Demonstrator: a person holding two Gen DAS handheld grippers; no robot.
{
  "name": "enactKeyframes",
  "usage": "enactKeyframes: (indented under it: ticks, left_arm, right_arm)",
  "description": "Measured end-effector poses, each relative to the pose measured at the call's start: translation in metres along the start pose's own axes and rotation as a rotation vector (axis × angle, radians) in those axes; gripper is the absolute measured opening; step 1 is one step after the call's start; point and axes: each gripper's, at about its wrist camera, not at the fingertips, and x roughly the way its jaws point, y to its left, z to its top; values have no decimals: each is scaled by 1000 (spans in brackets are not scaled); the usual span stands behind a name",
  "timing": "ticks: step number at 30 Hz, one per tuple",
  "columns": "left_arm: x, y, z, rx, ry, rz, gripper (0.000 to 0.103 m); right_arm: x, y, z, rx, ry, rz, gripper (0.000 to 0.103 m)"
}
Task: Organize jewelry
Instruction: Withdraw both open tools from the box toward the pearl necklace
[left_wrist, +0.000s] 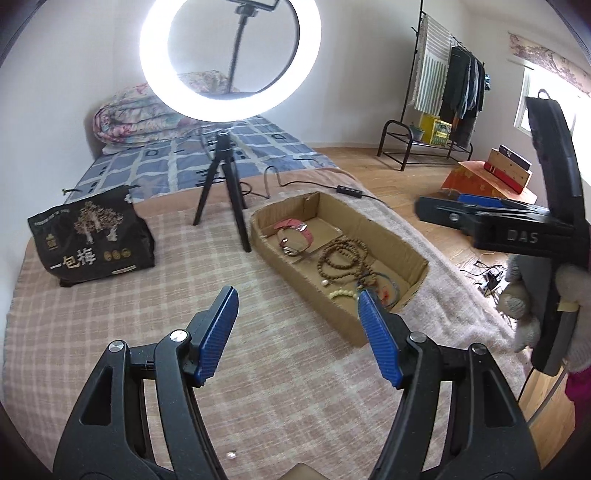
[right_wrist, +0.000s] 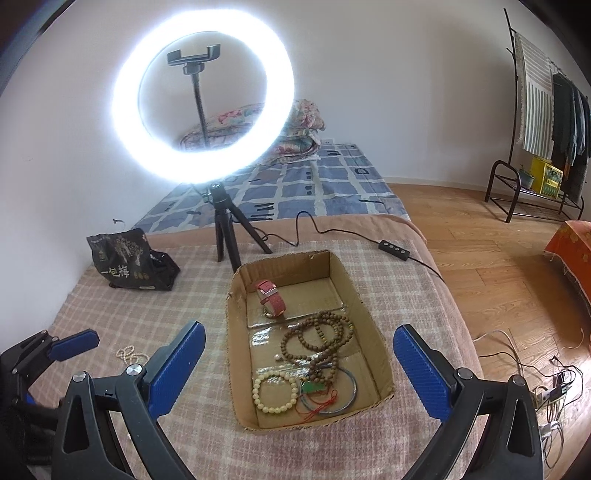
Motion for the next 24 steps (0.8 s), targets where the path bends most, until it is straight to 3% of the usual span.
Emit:
enactKeyframes:
  ticks: [16,24]
  left_arm:
    - [-32,125,-47,-173,30,115,70]
    - [-34,158,-67,-230,56,131,70]
  right_arm:
    - [-17,56,-49,-109,-10,123,103]
    - [-12,97,-79,-197,48,206,103]
